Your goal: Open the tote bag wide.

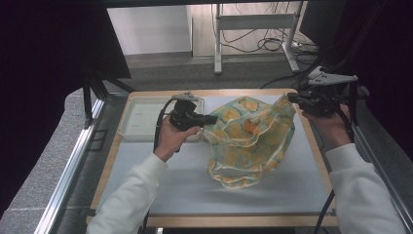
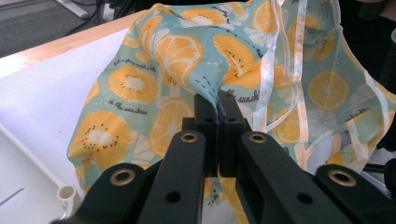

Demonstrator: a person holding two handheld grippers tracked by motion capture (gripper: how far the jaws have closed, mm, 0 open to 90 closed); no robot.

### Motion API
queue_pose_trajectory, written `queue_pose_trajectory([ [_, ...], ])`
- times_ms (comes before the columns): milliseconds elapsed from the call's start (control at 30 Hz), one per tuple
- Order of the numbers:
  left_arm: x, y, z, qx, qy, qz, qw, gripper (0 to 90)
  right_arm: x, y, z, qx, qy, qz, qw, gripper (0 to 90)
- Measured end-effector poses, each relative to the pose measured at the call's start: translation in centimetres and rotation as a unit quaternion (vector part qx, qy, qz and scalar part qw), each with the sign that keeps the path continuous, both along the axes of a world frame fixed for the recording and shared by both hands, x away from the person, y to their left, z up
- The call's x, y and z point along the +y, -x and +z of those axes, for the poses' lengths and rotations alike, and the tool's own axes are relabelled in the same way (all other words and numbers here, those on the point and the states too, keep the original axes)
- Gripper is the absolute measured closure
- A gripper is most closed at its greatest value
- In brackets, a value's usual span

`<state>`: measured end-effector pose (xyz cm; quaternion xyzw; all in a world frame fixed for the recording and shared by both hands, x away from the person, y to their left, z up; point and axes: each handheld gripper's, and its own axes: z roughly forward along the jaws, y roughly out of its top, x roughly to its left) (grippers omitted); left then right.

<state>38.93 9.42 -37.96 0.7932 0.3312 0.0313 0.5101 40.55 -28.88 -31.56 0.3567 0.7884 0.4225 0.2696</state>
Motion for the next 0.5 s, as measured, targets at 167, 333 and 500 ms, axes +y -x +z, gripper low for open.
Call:
queue_pose_trajectory([
  [167, 0.0, -0.6, 0.0, 0.003, -0.005, 0.005, 1.0, 89.6, -0.2, -0.7, -0.1, -0.001, -0.002, -0.007, 1.0, 89.6],
  [333, 0.2, -1.1, 0.0, 0.006, -0.004, 0.01, 0.9999, 89.6, -0.1, -1.3, -0.1, 0.001, 0.0, -0.01, 0.9999, 89.5],
  [500, 0.4, -1.7, 0.4, 0.007, -0.008, 0.016, 0.9998, 89.6, 0.2, -1.9, 0.0, 0.001, 0.001, -0.017, 0.9998, 89.5],
])
